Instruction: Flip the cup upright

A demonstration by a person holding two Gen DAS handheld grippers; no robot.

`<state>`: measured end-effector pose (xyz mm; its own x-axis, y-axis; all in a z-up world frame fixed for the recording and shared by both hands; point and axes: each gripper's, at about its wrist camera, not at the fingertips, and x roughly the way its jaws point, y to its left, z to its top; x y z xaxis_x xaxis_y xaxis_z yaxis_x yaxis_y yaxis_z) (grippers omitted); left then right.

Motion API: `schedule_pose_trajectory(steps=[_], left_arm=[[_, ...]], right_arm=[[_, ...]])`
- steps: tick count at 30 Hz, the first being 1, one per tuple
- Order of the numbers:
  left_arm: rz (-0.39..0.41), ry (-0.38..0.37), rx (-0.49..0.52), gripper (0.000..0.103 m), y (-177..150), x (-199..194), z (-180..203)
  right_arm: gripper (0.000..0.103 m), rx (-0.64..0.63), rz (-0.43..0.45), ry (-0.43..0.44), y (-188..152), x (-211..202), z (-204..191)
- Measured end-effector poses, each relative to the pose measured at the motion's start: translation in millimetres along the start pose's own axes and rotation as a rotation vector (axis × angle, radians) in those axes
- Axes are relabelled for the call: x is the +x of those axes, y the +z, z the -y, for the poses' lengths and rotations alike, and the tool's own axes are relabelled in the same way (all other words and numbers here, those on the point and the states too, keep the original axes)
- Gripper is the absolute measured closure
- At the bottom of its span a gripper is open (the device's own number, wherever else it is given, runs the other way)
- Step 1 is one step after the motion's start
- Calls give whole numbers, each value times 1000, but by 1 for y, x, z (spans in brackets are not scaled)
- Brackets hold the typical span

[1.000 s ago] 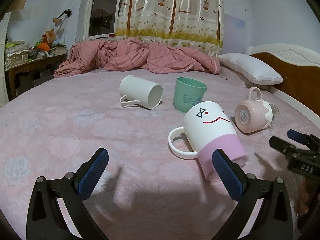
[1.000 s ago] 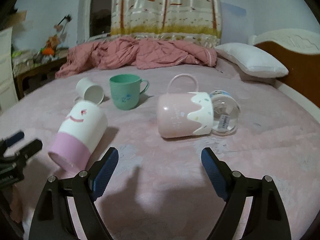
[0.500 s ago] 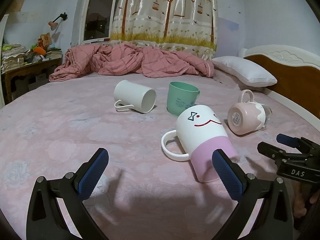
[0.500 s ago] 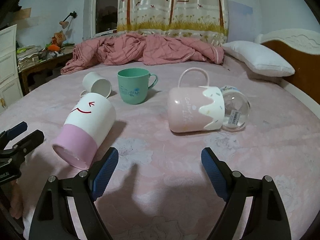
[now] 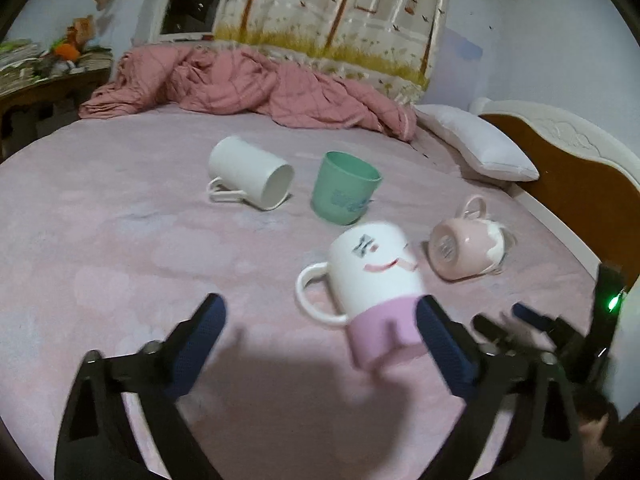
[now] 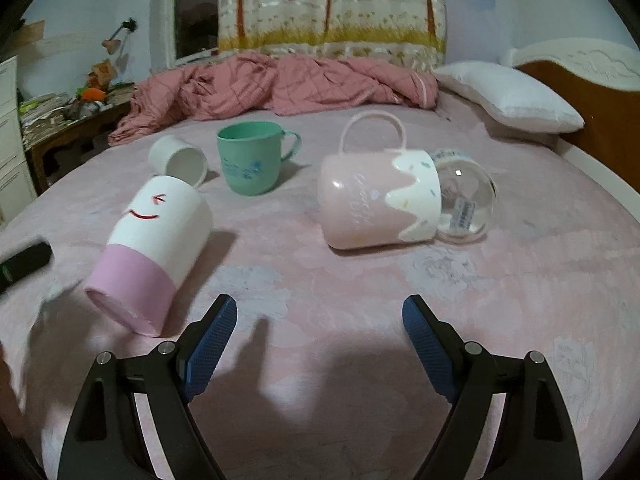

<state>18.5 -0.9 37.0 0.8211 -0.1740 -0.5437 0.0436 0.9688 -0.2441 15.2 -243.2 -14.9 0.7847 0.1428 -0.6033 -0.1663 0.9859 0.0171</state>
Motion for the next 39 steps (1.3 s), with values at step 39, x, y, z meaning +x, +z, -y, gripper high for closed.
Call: schedule_pose_trajectory(steps=[39], left_arm=[[-178,10,250,25,52,66,92]], right_arm=[[15,18,-27,-45,3,9,4]])
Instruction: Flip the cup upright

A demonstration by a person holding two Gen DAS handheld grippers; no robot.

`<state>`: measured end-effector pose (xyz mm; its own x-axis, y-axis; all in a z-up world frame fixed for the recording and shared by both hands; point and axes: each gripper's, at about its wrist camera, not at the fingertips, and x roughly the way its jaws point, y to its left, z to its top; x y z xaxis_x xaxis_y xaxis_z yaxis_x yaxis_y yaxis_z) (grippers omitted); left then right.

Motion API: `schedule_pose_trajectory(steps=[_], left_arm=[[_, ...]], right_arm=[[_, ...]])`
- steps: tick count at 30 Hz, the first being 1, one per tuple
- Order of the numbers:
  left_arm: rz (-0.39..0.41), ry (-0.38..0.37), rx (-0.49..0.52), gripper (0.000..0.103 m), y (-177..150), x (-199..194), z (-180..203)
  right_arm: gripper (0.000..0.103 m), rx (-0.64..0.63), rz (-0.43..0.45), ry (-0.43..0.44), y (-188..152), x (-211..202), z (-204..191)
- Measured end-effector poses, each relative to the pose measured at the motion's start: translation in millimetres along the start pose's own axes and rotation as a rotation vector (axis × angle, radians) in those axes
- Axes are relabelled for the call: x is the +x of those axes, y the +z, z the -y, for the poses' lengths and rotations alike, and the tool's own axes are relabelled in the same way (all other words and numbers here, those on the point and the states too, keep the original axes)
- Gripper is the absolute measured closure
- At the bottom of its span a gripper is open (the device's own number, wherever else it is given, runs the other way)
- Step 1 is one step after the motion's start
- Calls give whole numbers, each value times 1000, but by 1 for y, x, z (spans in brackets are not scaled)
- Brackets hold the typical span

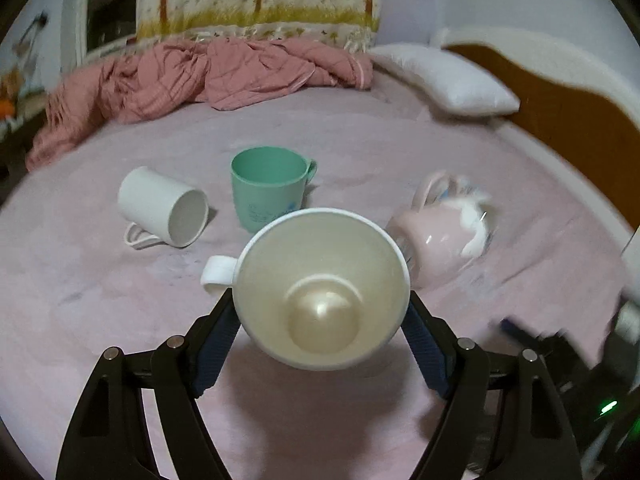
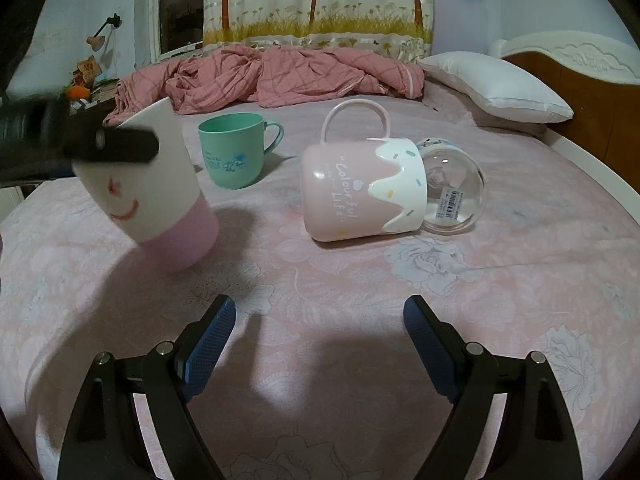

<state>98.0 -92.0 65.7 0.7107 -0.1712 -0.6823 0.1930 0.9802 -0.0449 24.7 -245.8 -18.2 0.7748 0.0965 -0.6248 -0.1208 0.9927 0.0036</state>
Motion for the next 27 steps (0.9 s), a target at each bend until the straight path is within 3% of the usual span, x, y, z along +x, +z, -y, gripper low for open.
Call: schedule_pose_trajectory(steps=[4,8,11,20,27], left_arm=[[27,9,28,25,-8,12,-3],[71,-49,4,7,-7,6,-8],[113,-67,-6,5,-10,-3,-13],[221,13,-25,0,-49,-30,-38],[247,43,-67,0,-91,-26,-65]], right_arm=[[15,0,-1,1,0,0,0],[15,-2,-7,3,-1,1,0],[15,-2,-10,5,-1,2,1],[14,-4,-5,10,-3,1,-1],[14,-15,2,10,-4,1,-4]])
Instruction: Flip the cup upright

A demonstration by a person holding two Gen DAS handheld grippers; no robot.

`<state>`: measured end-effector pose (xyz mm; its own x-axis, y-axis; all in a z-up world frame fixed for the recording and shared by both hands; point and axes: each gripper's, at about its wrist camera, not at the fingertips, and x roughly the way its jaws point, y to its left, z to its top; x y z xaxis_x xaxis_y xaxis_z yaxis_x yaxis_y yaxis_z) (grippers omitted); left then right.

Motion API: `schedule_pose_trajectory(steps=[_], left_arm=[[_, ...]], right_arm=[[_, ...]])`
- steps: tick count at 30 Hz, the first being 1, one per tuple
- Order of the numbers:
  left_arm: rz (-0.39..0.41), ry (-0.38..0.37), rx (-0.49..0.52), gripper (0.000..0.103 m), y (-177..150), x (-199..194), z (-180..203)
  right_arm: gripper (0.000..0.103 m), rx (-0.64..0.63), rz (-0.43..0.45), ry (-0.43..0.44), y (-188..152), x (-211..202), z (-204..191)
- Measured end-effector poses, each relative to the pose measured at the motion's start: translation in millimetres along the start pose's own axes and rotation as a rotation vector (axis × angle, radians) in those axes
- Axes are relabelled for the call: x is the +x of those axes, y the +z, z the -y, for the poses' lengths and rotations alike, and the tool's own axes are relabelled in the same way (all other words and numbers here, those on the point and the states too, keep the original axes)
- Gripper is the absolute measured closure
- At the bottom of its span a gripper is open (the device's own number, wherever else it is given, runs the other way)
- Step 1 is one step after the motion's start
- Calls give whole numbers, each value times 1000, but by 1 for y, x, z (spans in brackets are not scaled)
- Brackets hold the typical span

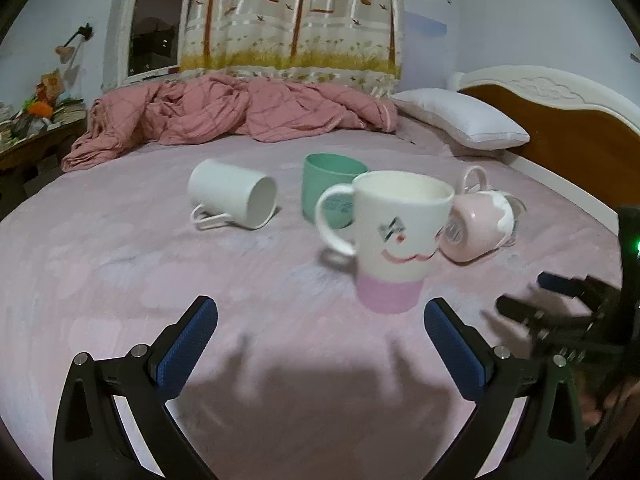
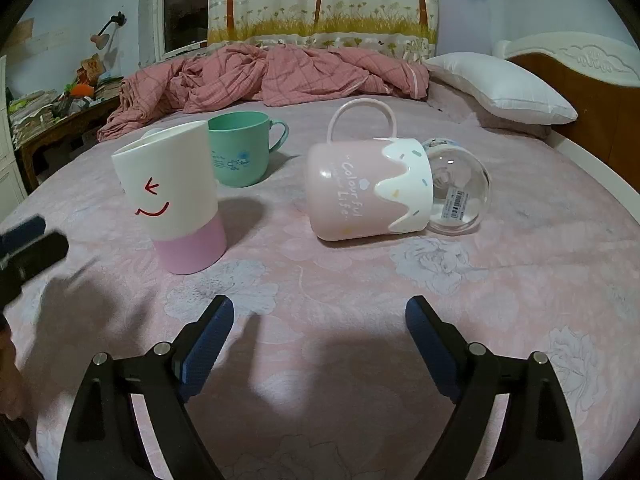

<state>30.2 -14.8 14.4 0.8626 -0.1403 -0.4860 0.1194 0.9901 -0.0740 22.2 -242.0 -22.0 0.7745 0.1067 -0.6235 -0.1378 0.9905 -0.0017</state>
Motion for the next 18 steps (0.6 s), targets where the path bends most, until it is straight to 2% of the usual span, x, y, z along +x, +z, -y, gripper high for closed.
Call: schedule_pose_trajectory(steps=[5,14,18], left_arm=[[25,33,-30,0,-8,2,-5],[77,73,40,0,-12,-5,9],[86,90,38,0,-13,-5,8]], right_arm=[[13,1,7,1,0,-1,-1],[12,-13,8,-3,1,-4,-1],[12,-11,7,-1,1,-4,-2]])
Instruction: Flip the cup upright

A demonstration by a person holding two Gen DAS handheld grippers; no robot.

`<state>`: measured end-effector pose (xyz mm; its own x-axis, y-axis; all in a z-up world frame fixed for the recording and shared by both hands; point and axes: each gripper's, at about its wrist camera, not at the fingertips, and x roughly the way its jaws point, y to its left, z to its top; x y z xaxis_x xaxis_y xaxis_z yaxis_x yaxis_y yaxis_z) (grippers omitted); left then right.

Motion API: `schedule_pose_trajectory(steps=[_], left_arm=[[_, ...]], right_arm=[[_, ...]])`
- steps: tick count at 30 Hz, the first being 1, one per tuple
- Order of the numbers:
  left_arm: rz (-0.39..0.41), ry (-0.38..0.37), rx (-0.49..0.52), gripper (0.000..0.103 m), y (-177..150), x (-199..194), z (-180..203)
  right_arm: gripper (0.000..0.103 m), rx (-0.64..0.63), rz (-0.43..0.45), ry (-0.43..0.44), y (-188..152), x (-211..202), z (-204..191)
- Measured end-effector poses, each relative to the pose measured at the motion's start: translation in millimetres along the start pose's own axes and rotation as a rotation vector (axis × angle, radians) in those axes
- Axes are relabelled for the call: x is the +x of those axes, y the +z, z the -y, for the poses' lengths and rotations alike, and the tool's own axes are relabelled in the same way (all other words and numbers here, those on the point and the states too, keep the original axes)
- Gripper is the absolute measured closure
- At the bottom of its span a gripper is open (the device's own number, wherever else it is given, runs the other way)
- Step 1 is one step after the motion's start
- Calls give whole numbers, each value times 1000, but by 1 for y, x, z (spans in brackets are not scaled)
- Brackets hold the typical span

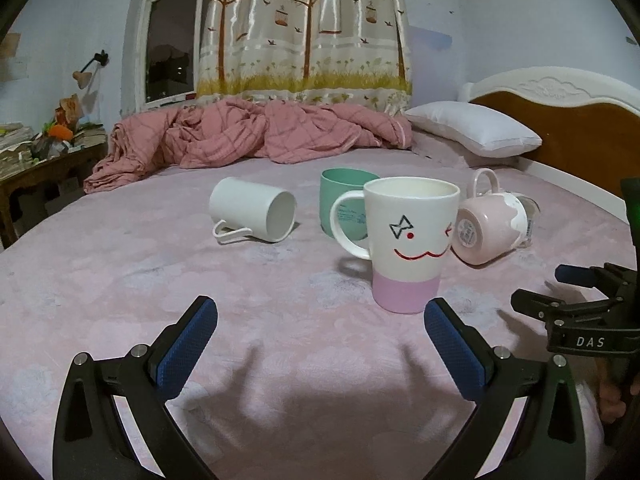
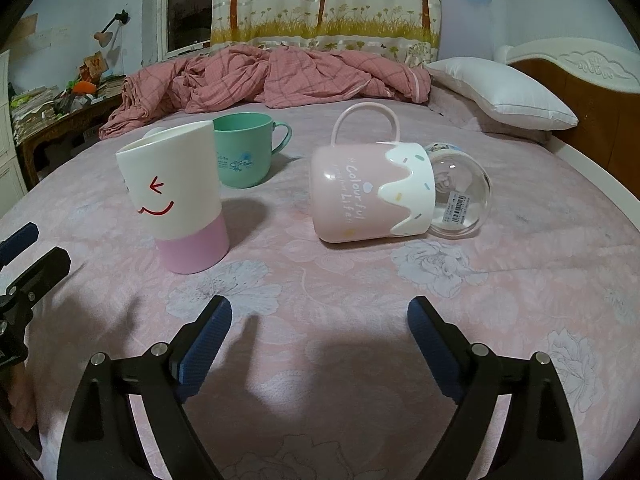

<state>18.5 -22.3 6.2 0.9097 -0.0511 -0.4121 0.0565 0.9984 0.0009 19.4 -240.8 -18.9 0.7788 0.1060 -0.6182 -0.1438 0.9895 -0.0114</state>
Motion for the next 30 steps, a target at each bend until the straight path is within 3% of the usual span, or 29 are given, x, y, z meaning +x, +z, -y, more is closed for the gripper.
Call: schedule_pose_trajectory(steps=[30], left_arm=[[-11,21,-12,0,-3,4,0]], right_arm=[[12,-3,-1,-1,0,-2,-1]])
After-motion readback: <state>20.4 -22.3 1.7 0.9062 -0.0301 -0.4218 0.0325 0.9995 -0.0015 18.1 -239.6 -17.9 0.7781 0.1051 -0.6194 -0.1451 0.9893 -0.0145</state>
